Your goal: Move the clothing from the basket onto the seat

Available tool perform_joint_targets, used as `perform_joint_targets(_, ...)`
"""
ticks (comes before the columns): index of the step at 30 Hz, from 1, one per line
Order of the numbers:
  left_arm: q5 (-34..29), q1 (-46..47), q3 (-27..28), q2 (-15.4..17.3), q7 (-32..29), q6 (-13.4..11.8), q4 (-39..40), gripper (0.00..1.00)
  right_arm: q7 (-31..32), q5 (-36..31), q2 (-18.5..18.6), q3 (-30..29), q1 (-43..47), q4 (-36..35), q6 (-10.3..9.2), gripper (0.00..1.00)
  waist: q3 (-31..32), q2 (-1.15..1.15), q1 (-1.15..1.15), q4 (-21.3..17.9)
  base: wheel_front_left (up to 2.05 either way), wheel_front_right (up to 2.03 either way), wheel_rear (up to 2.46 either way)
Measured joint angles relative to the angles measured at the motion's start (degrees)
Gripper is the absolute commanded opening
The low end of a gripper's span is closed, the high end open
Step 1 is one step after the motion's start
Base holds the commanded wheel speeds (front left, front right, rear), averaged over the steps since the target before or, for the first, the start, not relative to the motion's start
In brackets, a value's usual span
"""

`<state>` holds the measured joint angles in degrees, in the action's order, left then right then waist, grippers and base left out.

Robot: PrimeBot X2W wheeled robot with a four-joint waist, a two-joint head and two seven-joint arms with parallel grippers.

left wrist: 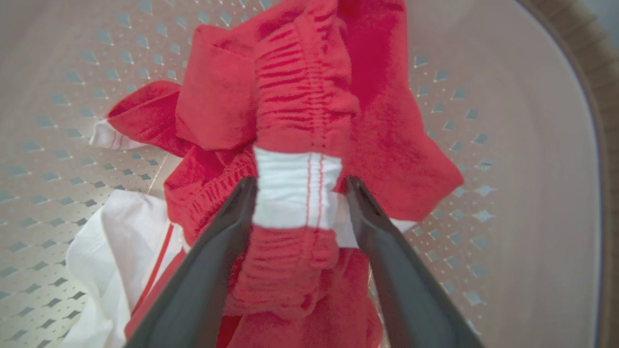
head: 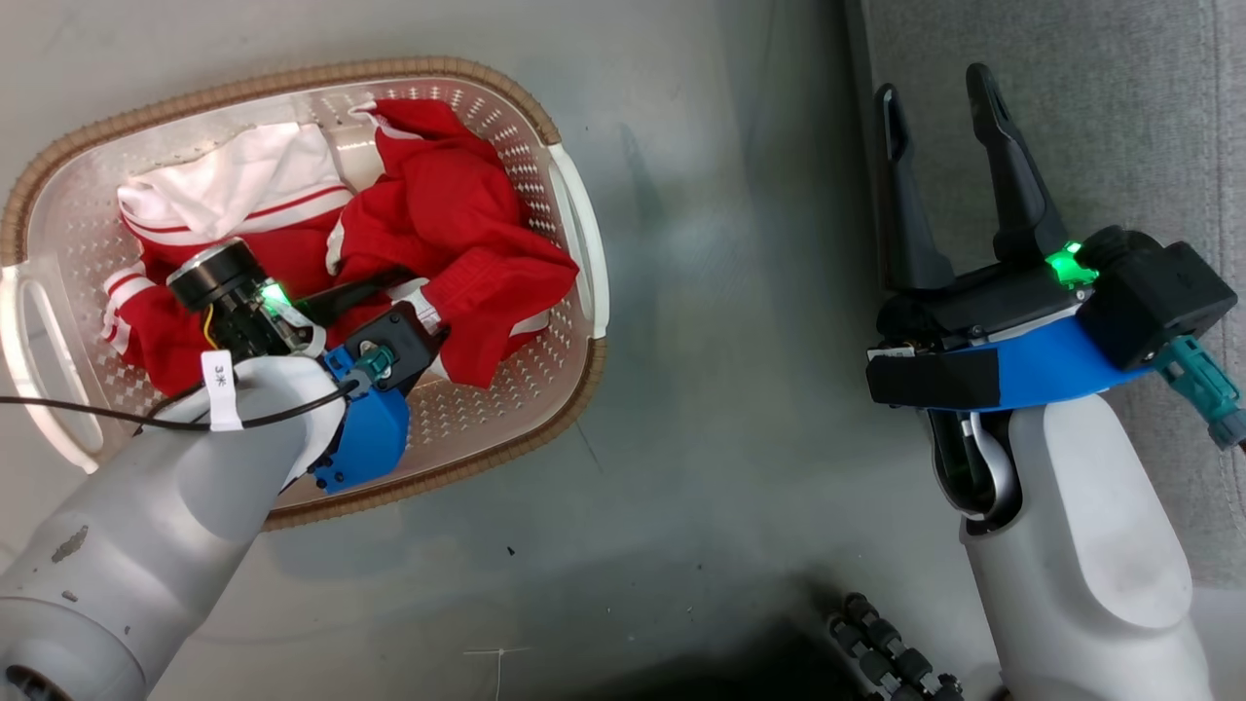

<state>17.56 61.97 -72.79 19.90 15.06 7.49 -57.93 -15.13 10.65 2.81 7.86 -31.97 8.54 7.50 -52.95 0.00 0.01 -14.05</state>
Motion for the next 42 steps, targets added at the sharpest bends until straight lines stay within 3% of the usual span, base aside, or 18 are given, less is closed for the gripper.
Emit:
perform_joint_targets(5, -0.6, 0.6, -0.3, -0.6, 0.0, 0.0, -0.2, 1.00, 0.0, 0.0, 0.0, 0.1, -0.5, -0.2, 0.00, 1.00, -1.0, 0.00, 0.00, 0.2, 0.00, 0.00, 0.00)
perform_joint_targets(6, -0.7, 0.7, -0.4, -0.7, 0.0, 0.0, -0.4, 0.33, 0.0, 0.0, 0.0, 0.1, -0.6, -0.2, 0.00, 1.00, -1.1, 0.00, 0.00, 0.2, 0.00, 0.00, 0.00)
perform_joint_targets(7, -0.7, 0.9, -0.4, -0.8, 0.0, 0.0, -0.5, 0.00, 0.0, -0.1, 0.0, 0.2, -0.7, -0.2, 0.01, 1.00, -1.2, 0.00, 0.00, 0.3, 0.00, 0.00, 0.00)
perform_joint_targets(15, -1.4, 1.0, -0.5, -1.9, 0.0, 0.0, 0.9, 0.00, 0.0, -0.4, 0.0, -0.2, -0.7, 0.1, 0.01, 1.00, -0.2, 0.00, 0.00, 0.9, 0.00, 0.00, 0.00)
perform_joint_targets(28, 2.7, -1.3, -0.2, -2.4, 0.0, 0.0, 8.8, 0.00, 0.0, -1.8, 0.0, -1.5, -0.2, 2.2, 0.00, 1.00, 5.4, 0.00, -0.01, 3.6, 0.00, 0.00, 0.00)
perform_joint_targets(42, 2.9, -11.3, 11.0, -3.4, 0.0, 0.0, 20.1, 0.00, 0.0, -3.6, 0.0, -2.6, 3.6, 4.6, 0.01, 1.00, 15.6, 0.00, -0.02, 7.6, 0.00, 0.00, 0.00)
